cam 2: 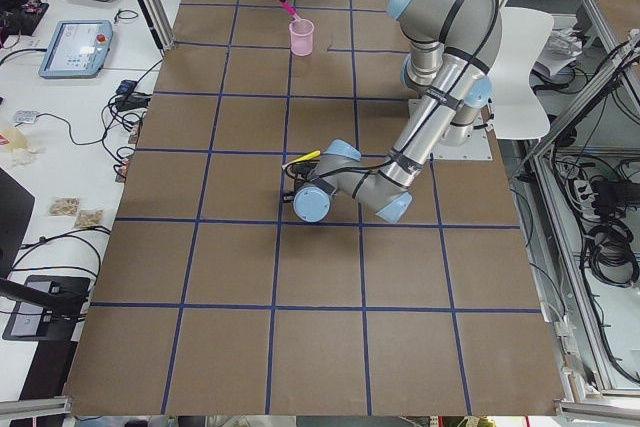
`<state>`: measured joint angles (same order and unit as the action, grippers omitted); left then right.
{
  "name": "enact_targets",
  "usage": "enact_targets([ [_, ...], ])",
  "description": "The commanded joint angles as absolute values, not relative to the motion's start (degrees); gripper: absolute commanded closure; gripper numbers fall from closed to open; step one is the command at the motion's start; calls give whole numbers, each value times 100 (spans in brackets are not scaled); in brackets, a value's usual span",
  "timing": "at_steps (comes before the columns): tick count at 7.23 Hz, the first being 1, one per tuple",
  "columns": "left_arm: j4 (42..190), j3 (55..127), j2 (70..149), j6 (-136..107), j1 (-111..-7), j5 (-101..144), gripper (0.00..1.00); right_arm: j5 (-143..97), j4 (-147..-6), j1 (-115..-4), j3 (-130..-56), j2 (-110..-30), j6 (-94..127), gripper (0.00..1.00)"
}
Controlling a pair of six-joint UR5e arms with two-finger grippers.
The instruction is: Insert purple and pink pens into pink cup
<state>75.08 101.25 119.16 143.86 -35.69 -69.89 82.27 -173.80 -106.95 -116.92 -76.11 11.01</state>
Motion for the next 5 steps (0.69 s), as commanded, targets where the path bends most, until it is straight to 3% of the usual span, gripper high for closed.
enact_targets([
  [1,7629,10125,11962,14484,-3524,-7005,26,8227,-17446,-10696,-11698,-7445,1116,100],
  [2,7603,10125,11962,14502,-3524,-6996,38,8209,-17464,-10696,-11716,-7418,1316,83],
  [3,7585,10125,11979,14502,-3524,-6996,38,8165,-17455,-10696,-11698,-7392,1936,47],
  [5,7550,10125,11979,14493,-3524,-6979,61,8130,-17455,-10627,-11542,-7383,2452,0],
])
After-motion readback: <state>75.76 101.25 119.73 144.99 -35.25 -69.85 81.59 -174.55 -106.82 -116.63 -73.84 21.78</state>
